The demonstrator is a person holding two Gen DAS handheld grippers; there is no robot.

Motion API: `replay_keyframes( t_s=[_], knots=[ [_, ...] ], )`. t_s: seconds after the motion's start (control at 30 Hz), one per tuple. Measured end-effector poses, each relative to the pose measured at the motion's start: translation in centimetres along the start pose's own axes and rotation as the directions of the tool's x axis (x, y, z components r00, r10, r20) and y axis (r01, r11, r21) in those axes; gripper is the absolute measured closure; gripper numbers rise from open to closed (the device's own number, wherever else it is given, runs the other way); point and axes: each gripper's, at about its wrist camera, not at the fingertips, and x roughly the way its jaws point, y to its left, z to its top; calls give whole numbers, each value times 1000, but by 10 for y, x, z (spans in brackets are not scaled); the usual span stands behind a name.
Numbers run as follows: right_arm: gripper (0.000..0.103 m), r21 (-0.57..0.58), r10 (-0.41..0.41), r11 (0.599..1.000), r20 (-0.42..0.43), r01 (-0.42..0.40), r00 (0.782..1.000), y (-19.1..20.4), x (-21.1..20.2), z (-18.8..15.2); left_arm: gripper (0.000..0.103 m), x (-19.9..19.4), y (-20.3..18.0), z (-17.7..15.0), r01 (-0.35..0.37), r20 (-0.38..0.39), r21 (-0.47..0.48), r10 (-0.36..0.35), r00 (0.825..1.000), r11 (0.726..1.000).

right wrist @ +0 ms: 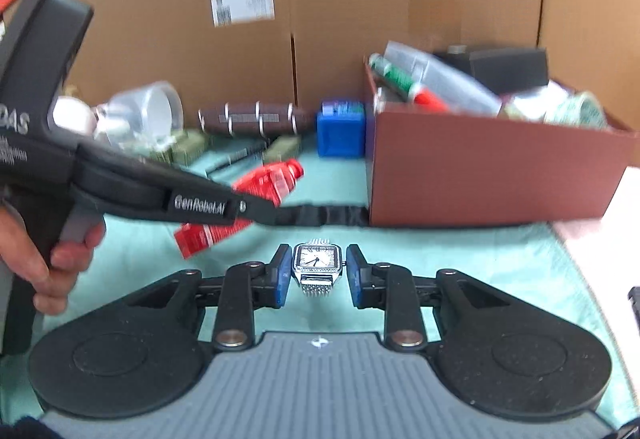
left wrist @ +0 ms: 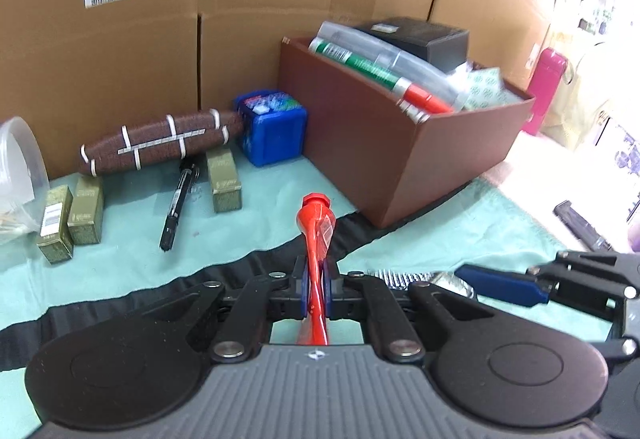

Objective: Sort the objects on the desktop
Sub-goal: 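Lift the red tube and the watch and carry both toward the brown box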

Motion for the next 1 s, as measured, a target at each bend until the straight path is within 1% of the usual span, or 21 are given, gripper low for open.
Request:
replay_keyframes(
  t_s=[0.13, 0.27, 0.37, 0.53, 0.67, 0.77, 0.83, 0.9, 1.0],
  knots=[
    [75, 18, 2, 1000, 65, -3, 998, -5, -21, 13, 97, -18, -10, 10, 33, 43, 8, -33, 999, 999],
    [75, 28, -9, 1000, 131, 5, 991, -16, -43, 27, 97, -36, -23, 26, 79, 100, 26, -81, 992, 997],
    [75, 36, -28, 999, 181, 22, 983, -29, -56, 40, 97, -46, -37, 44, 118, 139, 43, -123, 983, 992],
    [75, 37, -99, 995, 253, 93, 962, -54, -72, 64, 97, -52, -62, 76, 185, 190, 79, -197, 962, 980],
    [75, 58, -169, 986, 286, 159, 943, -80, -74, 85, 97, -42, -79, 107, 236, 205, 82, -248, 947, 968],
    [75, 80, -212, 977, 284, 197, 935, -102, -67, 95, 97, -26, -89, 125, 268, 205, 90, -281, 937, 959],
    [75, 101, -231, 972, 276, 211, 933, -116, -60, 100, 97, -12, -94, 134, 303, 185, 110, -319, 930, 947],
    [75, 115, -247, 968, 265, 224, 932, -128, -48, 103, 97, 5, -98, 141, 318, 159, 110, -333, 929, 942],
    [75, 137, -260, 963, 251, 232, 933, -146, -32, 106, 97, 32, -102, 147, 319, 144, 124, -335, 931, 940]
  ],
)
